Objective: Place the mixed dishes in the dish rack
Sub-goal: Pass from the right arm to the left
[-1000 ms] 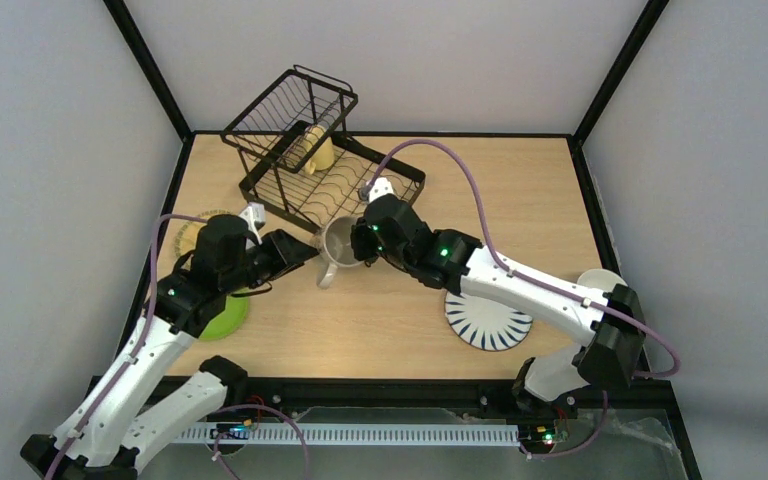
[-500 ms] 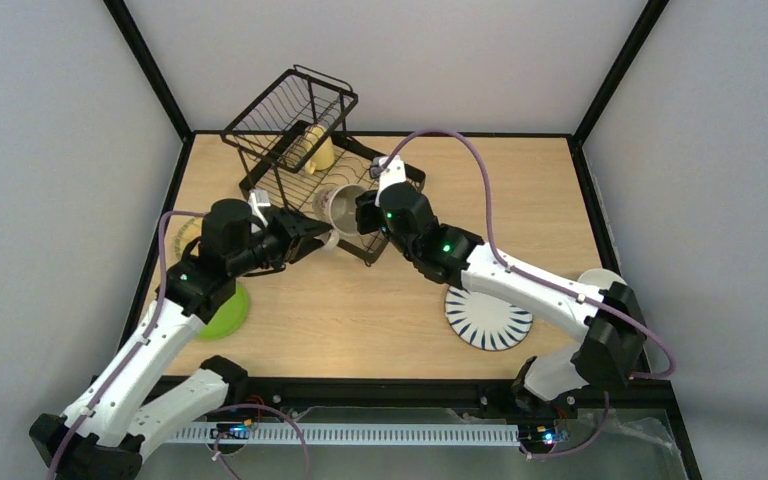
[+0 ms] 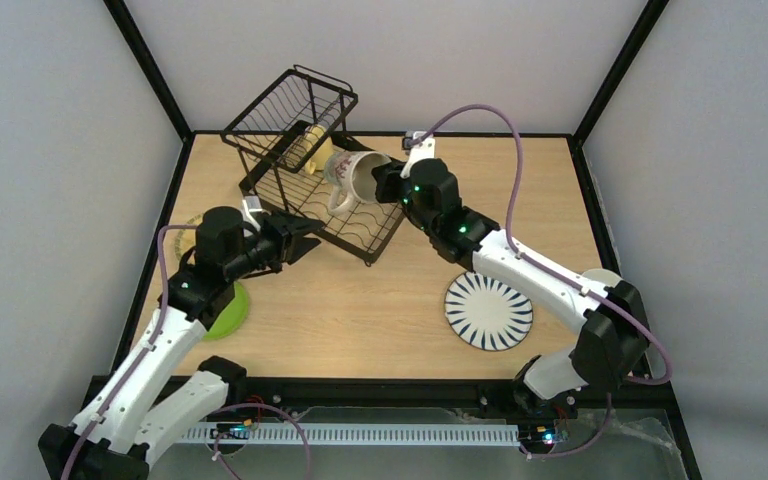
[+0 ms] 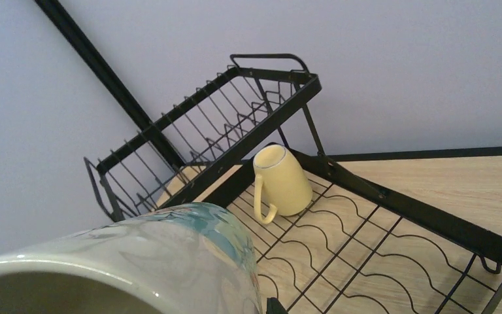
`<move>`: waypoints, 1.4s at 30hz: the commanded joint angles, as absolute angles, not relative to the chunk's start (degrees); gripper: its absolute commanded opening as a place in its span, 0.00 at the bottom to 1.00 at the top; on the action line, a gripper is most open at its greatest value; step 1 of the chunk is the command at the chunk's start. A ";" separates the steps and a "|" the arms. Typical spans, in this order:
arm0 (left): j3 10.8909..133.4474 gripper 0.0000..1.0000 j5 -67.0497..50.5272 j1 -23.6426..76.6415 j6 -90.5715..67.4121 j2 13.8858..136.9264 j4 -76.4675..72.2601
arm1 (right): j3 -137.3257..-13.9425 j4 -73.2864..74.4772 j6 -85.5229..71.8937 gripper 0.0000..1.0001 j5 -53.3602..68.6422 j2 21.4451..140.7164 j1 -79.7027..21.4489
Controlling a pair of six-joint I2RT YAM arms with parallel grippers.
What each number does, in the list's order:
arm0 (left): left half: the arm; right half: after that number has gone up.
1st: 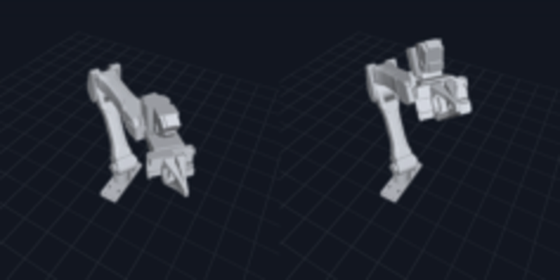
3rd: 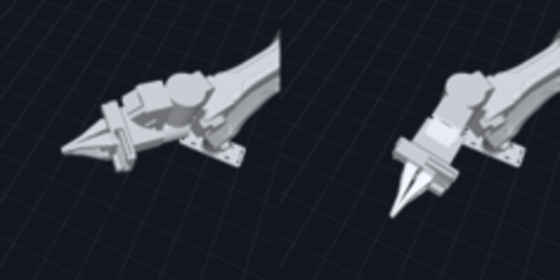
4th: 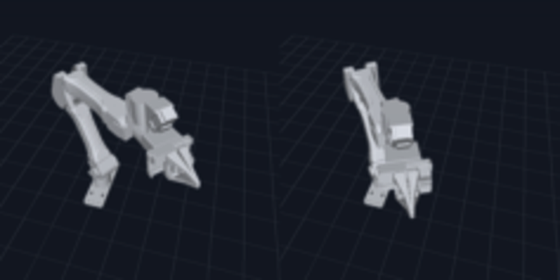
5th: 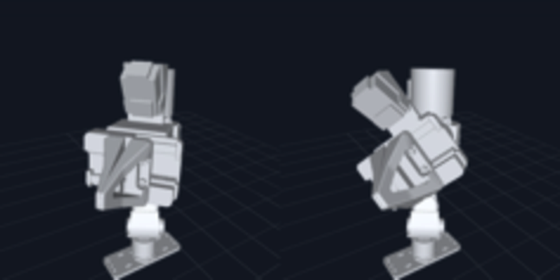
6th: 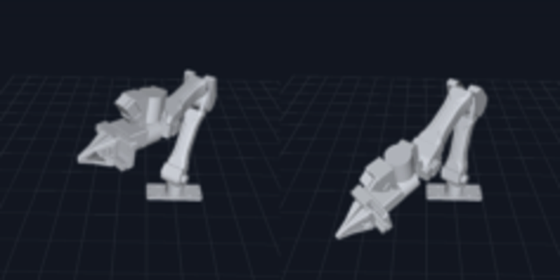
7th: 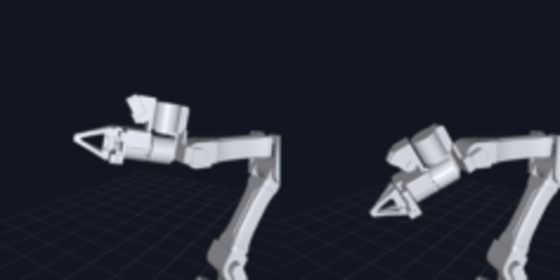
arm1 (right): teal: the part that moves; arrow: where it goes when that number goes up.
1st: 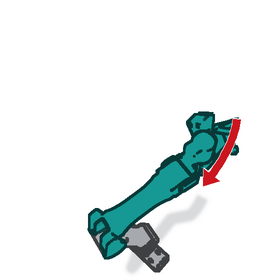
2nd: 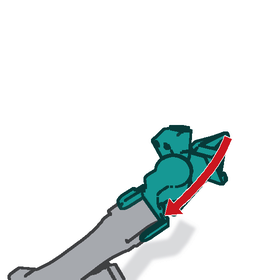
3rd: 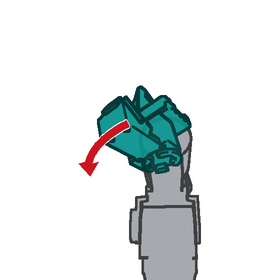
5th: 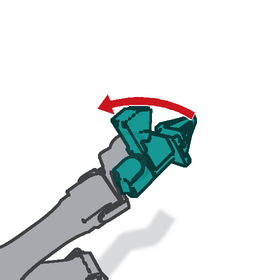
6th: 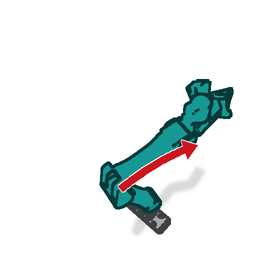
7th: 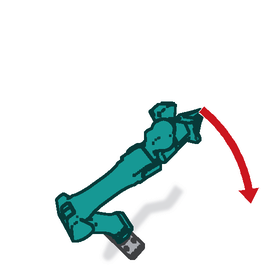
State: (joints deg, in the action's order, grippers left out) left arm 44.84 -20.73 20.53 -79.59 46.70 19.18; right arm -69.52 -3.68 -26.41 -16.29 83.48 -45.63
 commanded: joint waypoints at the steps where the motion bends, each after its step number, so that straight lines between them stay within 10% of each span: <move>1: 42.09 0.99 -22.86 19.55 -83.34 47.47 13.42 | -71.08 -14.26 -32.90 0.00 -12.13 80.67 -43.12; 42: 51.98 0.99 -37.95 18.48 -92.64 68.33 -15.63 | -64.43 -39.26 -54.59 0.00 23.78 88.97 -32.61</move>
State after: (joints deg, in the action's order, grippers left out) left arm 50.54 -35.40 17.85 -91.57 67.09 -11.09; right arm -60.58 -28.42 -50.65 19.84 88.20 -32.62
